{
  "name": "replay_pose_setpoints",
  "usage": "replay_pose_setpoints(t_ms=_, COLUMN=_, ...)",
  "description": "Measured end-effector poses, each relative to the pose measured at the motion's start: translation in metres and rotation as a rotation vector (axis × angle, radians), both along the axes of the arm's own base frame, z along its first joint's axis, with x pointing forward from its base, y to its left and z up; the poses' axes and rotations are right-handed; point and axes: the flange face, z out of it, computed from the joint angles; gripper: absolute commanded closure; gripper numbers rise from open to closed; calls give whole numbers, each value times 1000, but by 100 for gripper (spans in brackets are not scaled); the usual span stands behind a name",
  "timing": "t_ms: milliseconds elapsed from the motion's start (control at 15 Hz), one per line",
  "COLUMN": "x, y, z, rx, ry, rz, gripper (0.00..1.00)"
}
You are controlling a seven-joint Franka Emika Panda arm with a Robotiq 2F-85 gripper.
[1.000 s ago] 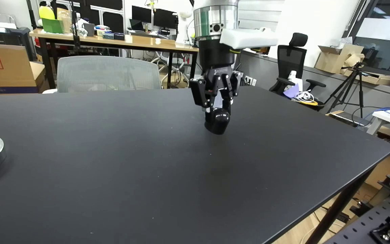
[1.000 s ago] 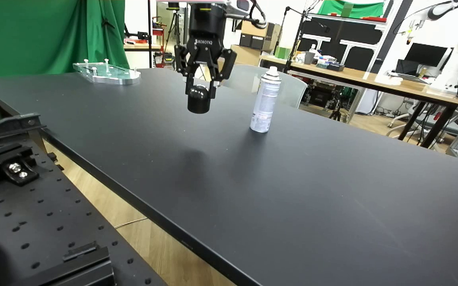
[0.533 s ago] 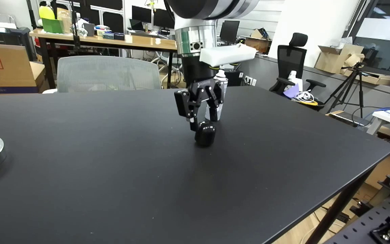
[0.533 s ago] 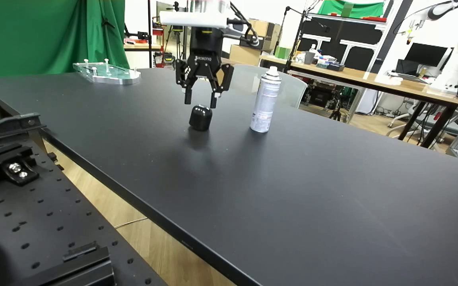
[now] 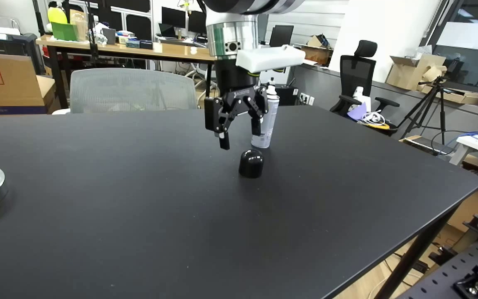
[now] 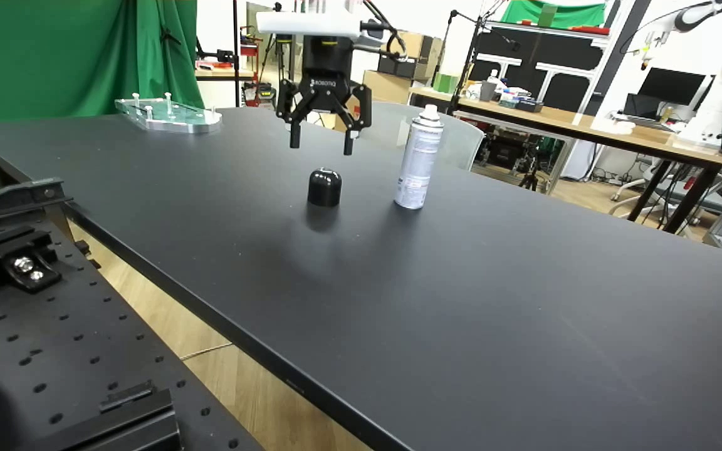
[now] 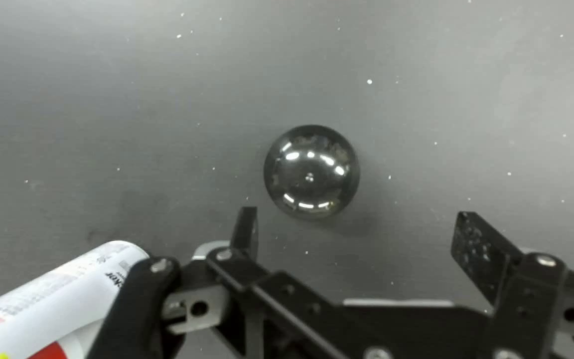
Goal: Take the cover off the can and put it on the table
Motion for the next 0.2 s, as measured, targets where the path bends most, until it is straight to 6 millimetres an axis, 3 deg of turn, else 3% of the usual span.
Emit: replay_pose_setpoints(t_ms=200, x=4, y=1, z=22, rx=9, ry=-41, rz=-1, gripper=0)
